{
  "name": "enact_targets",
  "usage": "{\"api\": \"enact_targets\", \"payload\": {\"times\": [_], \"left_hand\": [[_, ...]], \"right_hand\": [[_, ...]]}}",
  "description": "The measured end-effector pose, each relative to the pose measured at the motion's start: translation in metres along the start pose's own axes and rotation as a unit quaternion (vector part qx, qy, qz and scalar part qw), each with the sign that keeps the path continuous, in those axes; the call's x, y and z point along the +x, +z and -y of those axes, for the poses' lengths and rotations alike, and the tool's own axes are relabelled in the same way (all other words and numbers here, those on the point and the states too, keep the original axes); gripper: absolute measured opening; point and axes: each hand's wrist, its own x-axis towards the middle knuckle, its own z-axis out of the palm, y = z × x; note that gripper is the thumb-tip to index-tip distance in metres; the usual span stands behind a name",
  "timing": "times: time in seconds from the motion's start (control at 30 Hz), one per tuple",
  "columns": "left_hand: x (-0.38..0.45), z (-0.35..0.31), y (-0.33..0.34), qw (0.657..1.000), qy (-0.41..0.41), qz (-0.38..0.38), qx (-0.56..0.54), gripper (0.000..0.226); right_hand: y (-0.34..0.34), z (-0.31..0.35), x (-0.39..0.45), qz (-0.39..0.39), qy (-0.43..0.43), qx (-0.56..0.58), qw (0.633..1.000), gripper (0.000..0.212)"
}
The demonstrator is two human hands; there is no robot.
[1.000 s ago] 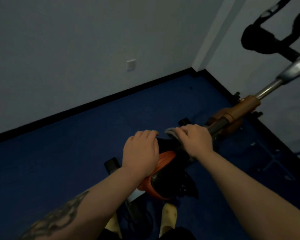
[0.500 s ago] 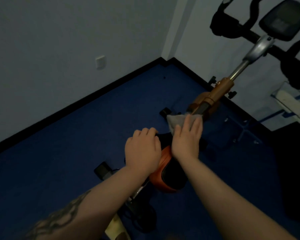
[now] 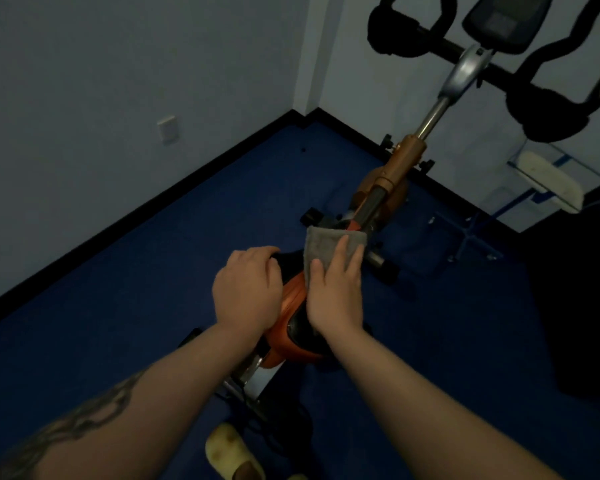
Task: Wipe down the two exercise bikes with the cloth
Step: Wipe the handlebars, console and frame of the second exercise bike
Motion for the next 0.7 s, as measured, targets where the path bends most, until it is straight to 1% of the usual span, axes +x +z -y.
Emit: {"api": "enact_targets", "payload": {"times": [0.1,0.17,0.23,0.3,0.37,0.43,0.5,0.57,0.63,0.7], "left_hand": [[0.000,0.000,0.001,1.000,-0.006,-0.002,-0.006,0.031],[-0.001,0.002,0.002,1.000,-0.006,-0.012,-0.012,0.031],[-0.001,0.003,0.004,1.000,-0.002,-0.022,-0.012,0.030],[0.000,0.005,0.005,1.000,0.005,-0.023,-0.008,0.030],[0.002,0.006,0.006,1.000,0.008,-0.018,-0.010,0.030],[0.001,0.007,0.005,1.000,0.007,-0.015,-0.014,0.031],[0.000,0.007,0.005,1.000,0.006,-0.016,-0.024,0.032],[0.000,0.005,0.004,0.999,0.002,-0.013,-0.040,0.032],[0.002,0.004,0.002,0.999,0.004,0.009,-0.050,0.031],[0.005,0.010,-0.002,0.996,0.015,0.051,-0.069,0.029]], "right_hand": [[-0.006,0.011,0.023,-0.025,0.023,-0.041,0.999,0.066],[-0.008,0.016,0.030,-0.040,0.018,-0.068,0.997,0.067],[-0.003,0.010,0.018,-0.057,-0.031,-0.093,0.994,0.069],[0.006,-0.001,-0.010,-0.067,-0.094,-0.095,0.989,0.071],[0.009,-0.007,-0.026,-0.045,-0.115,-0.075,0.990,0.075],[0.005,-0.005,-0.021,-0.019,-0.099,-0.047,0.994,0.071],[-0.002,-0.001,-0.011,-0.006,-0.076,-0.009,0.997,0.061],[-0.007,0.003,-0.008,0.000,-0.062,0.023,0.998,0.056],[-0.004,0.001,-0.023,0.000,-0.051,0.019,0.999,0.055],[0.005,-0.004,-0.052,-0.023,-0.054,0.001,0.998,0.055]]}}
